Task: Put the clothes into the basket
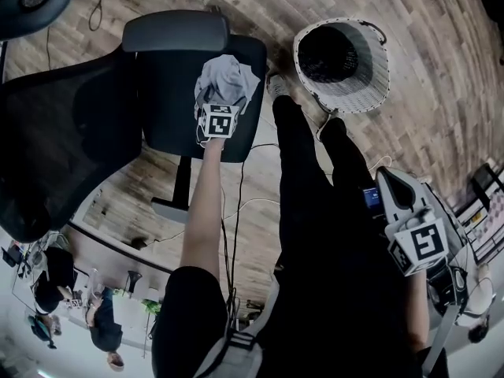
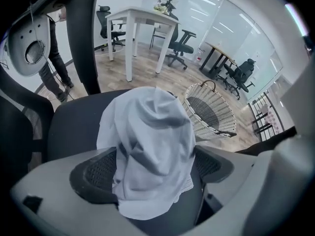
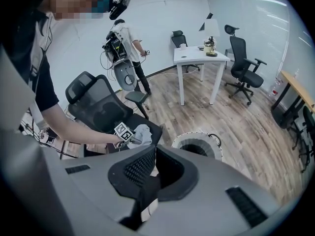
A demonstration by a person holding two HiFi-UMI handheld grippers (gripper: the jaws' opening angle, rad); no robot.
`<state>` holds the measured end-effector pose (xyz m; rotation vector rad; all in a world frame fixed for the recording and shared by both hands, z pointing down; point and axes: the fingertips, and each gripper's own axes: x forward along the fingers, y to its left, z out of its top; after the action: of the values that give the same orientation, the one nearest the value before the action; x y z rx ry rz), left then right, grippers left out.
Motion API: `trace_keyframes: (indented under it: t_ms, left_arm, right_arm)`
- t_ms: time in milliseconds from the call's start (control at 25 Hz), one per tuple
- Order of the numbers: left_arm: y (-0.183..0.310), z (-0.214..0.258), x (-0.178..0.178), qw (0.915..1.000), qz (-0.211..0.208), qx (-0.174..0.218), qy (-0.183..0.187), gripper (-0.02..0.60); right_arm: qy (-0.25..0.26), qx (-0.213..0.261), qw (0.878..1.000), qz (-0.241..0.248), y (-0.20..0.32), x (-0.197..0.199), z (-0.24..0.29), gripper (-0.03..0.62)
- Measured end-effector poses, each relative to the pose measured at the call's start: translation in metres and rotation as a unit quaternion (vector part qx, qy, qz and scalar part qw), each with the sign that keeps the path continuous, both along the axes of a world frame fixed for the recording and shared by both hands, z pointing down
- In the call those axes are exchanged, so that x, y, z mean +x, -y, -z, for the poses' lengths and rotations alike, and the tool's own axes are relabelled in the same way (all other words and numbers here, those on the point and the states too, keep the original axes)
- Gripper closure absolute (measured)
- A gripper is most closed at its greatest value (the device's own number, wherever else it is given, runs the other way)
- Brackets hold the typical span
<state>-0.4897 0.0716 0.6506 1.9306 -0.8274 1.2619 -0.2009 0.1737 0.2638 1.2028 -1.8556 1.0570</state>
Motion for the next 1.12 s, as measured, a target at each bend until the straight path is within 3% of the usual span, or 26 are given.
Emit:
trace_keyframes:
  t_ms: [120,480,640,840,1120]
  left_arm:
    - [-0.003,-0.018,-0.003,0.9997,-0.014,-0.015,0.012,0.092]
    - [-0.008,-0.046,0.0,0.9991,-0.014,-0.035,0.019,0.092]
    - [-0.004,-0.053,0.0,0.9993,-0.01,-0.023,0.028,0.092]
    - [-0.004,-0.055,0.002,0.9998,-0.003,-0.005,0.018,0.094]
    - [-0.004,-0.054,0.001,0.9997,-0.002,-0.001,0.023,0.101]
  right_arm:
    - [0.003,0.005,1.0,-0.023,0.007,-0.002,-0.003,0.577]
    - [-0.018,-0.004,0.999,-0.03,0.0,0.006,-0.008,0.577]
    - [-0.021,0.009,0.998,-0.054,0.008,0.004,-0.009,0.577]
    - [-0.023,-0.002,0.999,-0.032,-0.004,0.011,-0.016,0.577]
    - [-0.02,-0.006,0.999,-0.041,-0.006,0.014,-0.018,0.577]
